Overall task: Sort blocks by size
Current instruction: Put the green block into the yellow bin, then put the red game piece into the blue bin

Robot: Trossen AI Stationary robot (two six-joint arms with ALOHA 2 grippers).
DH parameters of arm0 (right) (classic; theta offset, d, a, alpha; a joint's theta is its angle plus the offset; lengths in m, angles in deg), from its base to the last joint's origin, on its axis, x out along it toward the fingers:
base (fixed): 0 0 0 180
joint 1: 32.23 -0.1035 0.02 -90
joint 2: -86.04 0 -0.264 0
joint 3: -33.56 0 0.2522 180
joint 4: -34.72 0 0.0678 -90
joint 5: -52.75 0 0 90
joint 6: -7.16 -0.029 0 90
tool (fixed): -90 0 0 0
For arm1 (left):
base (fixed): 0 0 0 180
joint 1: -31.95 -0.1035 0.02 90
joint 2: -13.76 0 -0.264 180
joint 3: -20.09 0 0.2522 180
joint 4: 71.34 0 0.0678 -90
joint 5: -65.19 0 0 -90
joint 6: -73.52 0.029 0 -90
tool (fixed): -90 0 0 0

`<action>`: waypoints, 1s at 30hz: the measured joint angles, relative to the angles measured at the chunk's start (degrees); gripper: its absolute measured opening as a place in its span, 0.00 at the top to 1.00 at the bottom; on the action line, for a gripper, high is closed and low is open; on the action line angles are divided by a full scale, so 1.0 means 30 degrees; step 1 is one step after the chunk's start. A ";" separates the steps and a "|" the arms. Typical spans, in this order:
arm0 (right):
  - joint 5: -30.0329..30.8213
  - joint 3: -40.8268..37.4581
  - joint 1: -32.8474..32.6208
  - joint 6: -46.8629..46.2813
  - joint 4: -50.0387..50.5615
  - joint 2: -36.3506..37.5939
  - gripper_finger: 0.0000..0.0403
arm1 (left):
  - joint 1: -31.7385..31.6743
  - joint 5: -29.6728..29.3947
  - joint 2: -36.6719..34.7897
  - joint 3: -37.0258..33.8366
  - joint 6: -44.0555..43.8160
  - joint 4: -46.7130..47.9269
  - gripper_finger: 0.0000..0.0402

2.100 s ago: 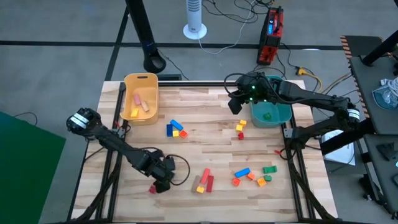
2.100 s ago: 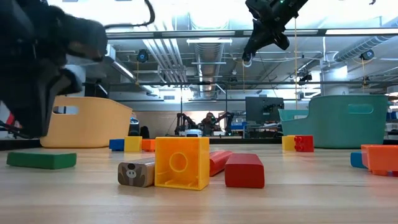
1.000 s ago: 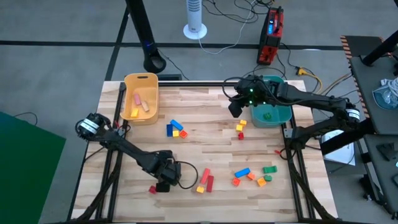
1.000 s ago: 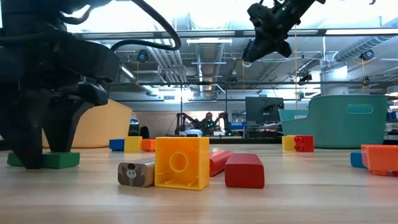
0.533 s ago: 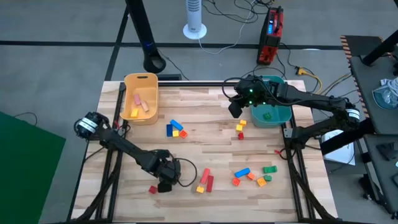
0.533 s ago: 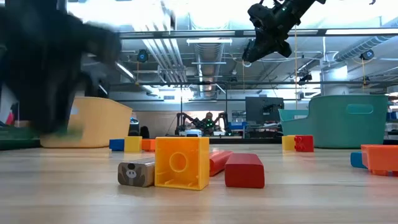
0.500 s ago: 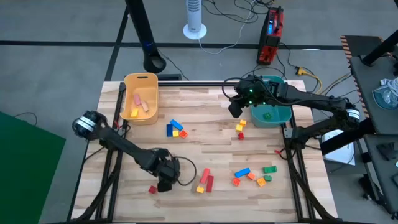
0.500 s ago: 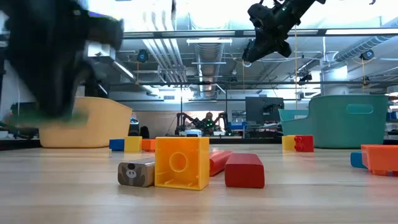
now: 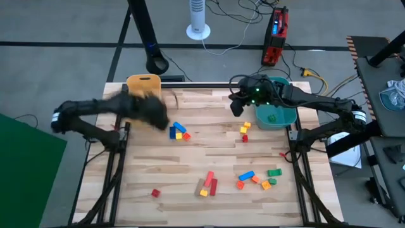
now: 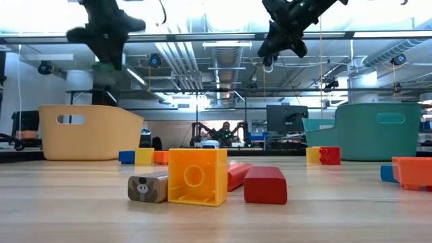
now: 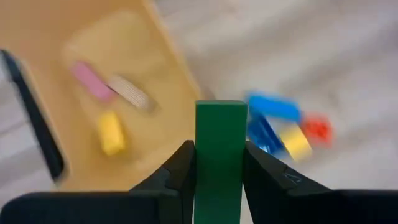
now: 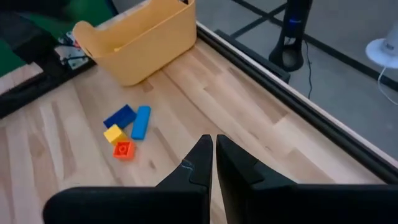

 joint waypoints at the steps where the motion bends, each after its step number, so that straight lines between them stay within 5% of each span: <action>1: 0.0001 0.0000 0.0000 -0.0098 -0.0119 0.0000 0.97 | -0.1665 0.0093 -0.0163 -0.0099 0.0899 -0.0344 0.78; 7: 0.0000 0.0000 0.0007 -0.1111 -0.0257 0.0000 0.97 | -1.0124 0.2299 -0.0073 -0.0667 0.6075 -0.2560 0.64; 12: 0.0022 0.0000 0.0007 -0.2150 -0.0264 0.0000 0.97 | -1.2629 0.4153 0.0480 -0.1111 0.7219 -0.3144 0.56; 21: -0.0038 0.0000 0.0007 -0.4419 -0.0232 -0.0564 0.97 | -0.9172 0.4259 -0.0994 -0.0956 0.7182 -0.5254 0.53; 26: -0.2325 0.0002 -0.0015 -0.5902 0.0010 -0.2081 0.97 | -0.5849 0.4283 -0.2057 -0.0962 0.7213 -0.7184 0.53; 30: -0.4678 0.0814 -0.0053 -0.8015 0.4709 -0.3479 0.97 | -0.3837 0.3301 -0.2400 -0.0962 0.7250 -0.7877 0.53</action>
